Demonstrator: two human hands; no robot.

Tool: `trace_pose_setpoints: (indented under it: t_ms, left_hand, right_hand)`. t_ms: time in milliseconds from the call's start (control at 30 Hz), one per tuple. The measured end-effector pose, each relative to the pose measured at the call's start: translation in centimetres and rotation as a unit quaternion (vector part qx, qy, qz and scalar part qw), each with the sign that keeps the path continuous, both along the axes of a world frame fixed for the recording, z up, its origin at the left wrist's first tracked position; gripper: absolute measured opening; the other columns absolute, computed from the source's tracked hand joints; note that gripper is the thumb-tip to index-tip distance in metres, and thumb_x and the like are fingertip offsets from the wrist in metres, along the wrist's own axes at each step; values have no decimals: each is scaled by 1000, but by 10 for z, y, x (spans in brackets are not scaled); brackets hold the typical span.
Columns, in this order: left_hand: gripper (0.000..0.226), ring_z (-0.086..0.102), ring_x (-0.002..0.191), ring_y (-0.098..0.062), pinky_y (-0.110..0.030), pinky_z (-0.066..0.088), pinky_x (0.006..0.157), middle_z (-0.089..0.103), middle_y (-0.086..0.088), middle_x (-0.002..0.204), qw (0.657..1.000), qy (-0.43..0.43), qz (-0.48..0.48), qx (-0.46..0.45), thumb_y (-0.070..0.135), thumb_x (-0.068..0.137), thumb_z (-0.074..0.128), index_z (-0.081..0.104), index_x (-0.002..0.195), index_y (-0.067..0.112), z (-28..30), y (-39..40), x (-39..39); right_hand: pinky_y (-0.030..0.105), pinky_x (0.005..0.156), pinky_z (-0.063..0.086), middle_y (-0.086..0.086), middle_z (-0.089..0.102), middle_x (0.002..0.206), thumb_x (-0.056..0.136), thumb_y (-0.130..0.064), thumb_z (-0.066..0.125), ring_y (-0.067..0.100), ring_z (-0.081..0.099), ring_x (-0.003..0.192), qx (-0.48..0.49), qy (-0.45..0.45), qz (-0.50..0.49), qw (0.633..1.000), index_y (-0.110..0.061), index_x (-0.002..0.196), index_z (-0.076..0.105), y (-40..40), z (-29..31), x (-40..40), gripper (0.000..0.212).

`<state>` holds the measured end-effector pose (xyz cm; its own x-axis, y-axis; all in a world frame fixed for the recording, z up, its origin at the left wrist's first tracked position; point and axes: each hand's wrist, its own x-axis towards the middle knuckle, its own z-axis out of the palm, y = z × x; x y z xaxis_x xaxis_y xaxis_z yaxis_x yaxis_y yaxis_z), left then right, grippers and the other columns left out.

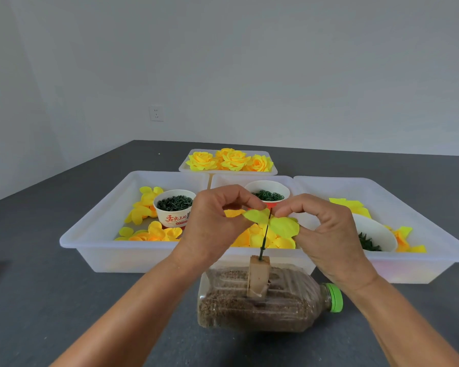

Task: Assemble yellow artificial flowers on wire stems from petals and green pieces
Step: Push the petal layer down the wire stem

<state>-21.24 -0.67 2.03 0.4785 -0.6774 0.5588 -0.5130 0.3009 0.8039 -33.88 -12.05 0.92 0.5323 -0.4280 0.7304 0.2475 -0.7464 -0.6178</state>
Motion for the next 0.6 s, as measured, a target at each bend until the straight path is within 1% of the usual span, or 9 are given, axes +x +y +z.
trace_pose_setpoints:
  t_ms: [67,133,167,233,300,433,533,600]
  left_hand:
    - [21,67,87,-17,-43,55,77,73,-2,84,999,-44,22,11,4,74,76,69,75,23,-3,2,-1]
    - [23,66,91,-14,-40,53,82,72,0,88,994,-97,36,15,2,74,76,69,77,24,-5,3,-1]
    - [24,66,91,-15,-39,52,83,72,0,89,990,-133,42,16,0,73,76,70,78,22,-7,3,-1]
    - [22,65,89,-17,-39,50,82,71,0,87,980,-192,48,17,-4,71,74,72,81,15,-11,4,0]
    - [19,64,86,-17,-40,51,80,70,-1,85,970,-238,49,12,-4,70,72,72,83,10,-14,5,2]
    - [15,64,83,-16,-38,53,74,71,1,84,945,-324,49,-11,-1,70,72,74,82,7,-21,6,5]
    - [10,65,83,-17,-35,51,75,72,2,84,930,-363,58,-20,1,72,73,75,80,8,-25,7,6]
    - [7,65,82,-18,-31,48,76,72,1,83,917,-392,68,-19,4,75,71,74,79,8,-27,7,6]
  right_hand:
    - [14,71,48,0,70,79,69,3,77,12,63,79,-37,7,-21,999,-26,78,69,0,-4,0,31]
    - [12,73,46,1,69,80,68,8,76,10,61,80,-71,6,-33,997,-19,81,71,-2,-9,1,31]
    - [13,74,46,1,69,80,67,10,76,9,60,80,-85,7,-35,996,-14,80,72,-3,-11,0,27]
    - [20,76,48,-2,68,79,69,2,74,8,60,79,-113,6,-36,993,-10,77,73,-4,-15,0,14]
    - [25,75,48,-4,68,78,70,-5,72,8,61,77,-132,8,-37,991,-10,74,73,-3,-19,-1,6]
    - [31,71,48,-4,68,78,72,-5,70,10,60,77,-157,9,-35,987,-9,73,73,-1,-27,0,5]
    - [34,71,48,-6,69,81,74,-8,70,11,61,78,-166,9,-46,985,-11,76,73,-1,-32,-1,4]
    - [37,70,49,-5,69,82,79,-14,68,15,62,79,-182,13,-50,982,-11,76,73,0,-34,-2,6]
